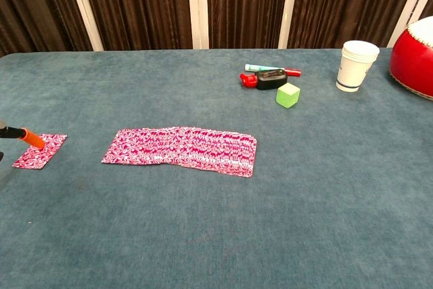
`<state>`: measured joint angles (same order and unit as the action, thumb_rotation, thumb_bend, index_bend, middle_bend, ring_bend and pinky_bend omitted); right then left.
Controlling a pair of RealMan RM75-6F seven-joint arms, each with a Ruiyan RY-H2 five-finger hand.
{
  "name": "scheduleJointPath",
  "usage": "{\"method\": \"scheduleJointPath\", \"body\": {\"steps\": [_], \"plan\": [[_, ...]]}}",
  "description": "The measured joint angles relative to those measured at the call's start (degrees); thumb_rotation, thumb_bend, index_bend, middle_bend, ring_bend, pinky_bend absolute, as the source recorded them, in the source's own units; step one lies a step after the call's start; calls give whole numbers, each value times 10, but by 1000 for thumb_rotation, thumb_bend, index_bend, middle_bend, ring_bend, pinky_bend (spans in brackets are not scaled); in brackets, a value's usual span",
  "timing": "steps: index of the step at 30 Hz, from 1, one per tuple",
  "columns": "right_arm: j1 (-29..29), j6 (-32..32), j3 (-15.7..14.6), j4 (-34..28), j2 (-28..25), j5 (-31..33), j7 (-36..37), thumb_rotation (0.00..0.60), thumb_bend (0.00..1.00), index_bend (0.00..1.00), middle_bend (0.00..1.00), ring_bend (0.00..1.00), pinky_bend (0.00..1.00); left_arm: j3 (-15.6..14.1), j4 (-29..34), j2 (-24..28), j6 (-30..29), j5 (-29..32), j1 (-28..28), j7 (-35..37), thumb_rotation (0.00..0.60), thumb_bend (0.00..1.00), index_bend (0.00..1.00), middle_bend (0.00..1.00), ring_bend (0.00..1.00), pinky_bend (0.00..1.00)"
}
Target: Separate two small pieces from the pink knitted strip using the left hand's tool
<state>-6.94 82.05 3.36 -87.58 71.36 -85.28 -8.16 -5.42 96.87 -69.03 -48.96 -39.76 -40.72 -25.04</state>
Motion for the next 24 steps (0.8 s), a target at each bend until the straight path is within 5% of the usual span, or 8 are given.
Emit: {"method": "scheduleJointPath", "body": {"steps": [13, 24], "plan": [[0, 0, 1, 1, 1, 2, 1, 600, 285, 14, 150, 228, 238, 24, 66, 36, -30, -61, 5, 16, 600, 1000, 133, 843, 803, 716], [-1, -2, 1, 5, 1, 4, 3, 600, 285, 14, 150, 228, 238, 37, 45, -9, 2, -7, -39, -24, 600, 1000, 149, 843, 808, 716]]}}
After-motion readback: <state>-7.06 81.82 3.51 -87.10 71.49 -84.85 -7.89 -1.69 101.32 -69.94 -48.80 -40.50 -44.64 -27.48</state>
